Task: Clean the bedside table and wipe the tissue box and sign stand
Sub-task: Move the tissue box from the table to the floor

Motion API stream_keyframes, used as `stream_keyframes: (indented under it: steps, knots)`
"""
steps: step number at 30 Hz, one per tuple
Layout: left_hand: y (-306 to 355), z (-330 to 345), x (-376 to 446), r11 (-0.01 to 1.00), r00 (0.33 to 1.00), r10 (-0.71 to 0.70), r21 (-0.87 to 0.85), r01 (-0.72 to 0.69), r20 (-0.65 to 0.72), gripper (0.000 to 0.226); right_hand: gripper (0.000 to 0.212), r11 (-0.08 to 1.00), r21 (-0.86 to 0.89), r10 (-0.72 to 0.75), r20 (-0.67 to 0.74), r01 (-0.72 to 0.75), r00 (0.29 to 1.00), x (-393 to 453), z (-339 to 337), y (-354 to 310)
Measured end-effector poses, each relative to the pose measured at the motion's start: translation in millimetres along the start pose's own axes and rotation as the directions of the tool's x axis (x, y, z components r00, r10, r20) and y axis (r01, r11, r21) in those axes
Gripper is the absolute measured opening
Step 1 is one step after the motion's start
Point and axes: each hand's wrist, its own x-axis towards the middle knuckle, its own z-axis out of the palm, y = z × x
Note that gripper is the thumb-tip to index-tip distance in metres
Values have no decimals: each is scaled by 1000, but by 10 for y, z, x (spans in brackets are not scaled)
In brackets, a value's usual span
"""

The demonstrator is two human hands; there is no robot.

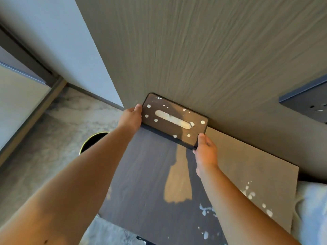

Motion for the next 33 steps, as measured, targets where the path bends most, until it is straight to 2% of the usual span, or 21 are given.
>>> stream_keyframes:
  steps: [7, 10, 14, 18, 22, 25, 29, 33]
  knots:
    - [-237, -234, -190, 985, 999, -12, -173, 18, 38, 48, 25, 999, 5, -41, 9, 41, 999, -152, 96, -142]
    - [-448, -519, -380, 962, 1000, -11, -272, 15, 19, 39, 27, 996, -28, -86, 36, 87, 996, -287, 266, -244]
    - [-844, -982, -704, 926, 995, -71, -375, 40, -70, 27, 24, 980, -113, -150, 127, 165, 980, -588, 649, -308]
    - [-1429, -1507, -1110, 830, 966, -190, -554, 64, -173, 28, 24, 944, -198, -203, 288, 265, 936, -989, 1208, -210]
    - [-2206, -1946, -1551, 725, 900, -297, -688, -4, -319, 39, 26, 881, -261, -236, 484, 396, 843, -1502, 1866, 61]
    - [-2847, -2170, -1871, 655, 828, -404, -755, -36, -390, 40, 27, 835, -304, -195, 616, 459, 763, -1924, 2329, 395]
    - [-3770, -2241, -2200, 558, 721, -562, -829, -31, -406, 32, 27, 781, -360, -90, 744, 511, 662, -2371, 2820, 1042]
    - [-4659, -1975, -2346, 470, 606, -702, -883, -3, -375, 41, 28, 707, -443, 14, 789, 551, 615, -2533, 3185, 1832]
